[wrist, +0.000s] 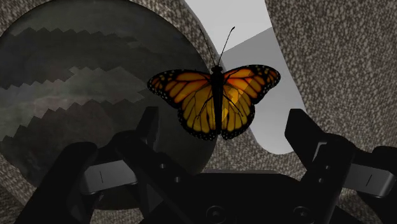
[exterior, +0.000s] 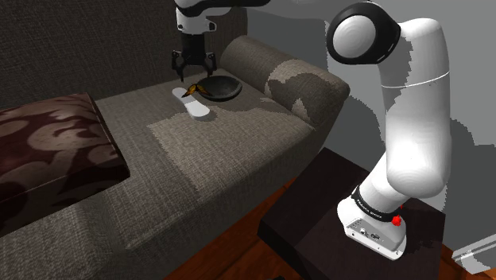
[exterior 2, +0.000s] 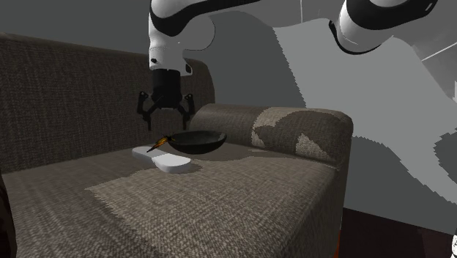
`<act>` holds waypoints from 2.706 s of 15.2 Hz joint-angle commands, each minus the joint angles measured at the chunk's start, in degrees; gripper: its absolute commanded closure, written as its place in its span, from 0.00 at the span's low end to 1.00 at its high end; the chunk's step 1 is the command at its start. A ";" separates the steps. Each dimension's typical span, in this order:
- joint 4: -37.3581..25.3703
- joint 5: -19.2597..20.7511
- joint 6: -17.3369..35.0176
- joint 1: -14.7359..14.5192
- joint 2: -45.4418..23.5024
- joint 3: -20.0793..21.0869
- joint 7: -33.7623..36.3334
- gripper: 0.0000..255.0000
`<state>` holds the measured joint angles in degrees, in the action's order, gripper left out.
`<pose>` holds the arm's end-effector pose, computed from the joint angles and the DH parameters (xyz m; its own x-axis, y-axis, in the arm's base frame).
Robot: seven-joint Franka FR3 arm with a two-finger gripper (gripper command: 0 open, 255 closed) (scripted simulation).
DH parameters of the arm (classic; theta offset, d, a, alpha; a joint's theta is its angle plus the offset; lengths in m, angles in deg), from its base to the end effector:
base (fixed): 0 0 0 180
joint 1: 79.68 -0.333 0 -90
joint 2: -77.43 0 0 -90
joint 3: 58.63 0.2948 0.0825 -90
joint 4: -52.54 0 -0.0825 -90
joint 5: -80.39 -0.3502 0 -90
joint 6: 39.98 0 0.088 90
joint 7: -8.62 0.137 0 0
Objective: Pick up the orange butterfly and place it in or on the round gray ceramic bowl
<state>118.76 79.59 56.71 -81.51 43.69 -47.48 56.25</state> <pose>0.6596 0.1224 0.4168 0.8000 -0.5875 -0.1219 -0.5958 -0.8018 -0.0460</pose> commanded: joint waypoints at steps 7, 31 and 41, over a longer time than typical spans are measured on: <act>2.77 -0.05 2.31 0.08 0.47 0.01 -0.07 0.00; -9.45 0.25 -8.06 -0.71 -1.31 0.08 0.73 1.00; -15.64 0.15 -14.73 0.64 -0.98 -0.13 -0.67 1.00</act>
<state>101.18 79.97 41.66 -81.86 41.16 -47.53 56.44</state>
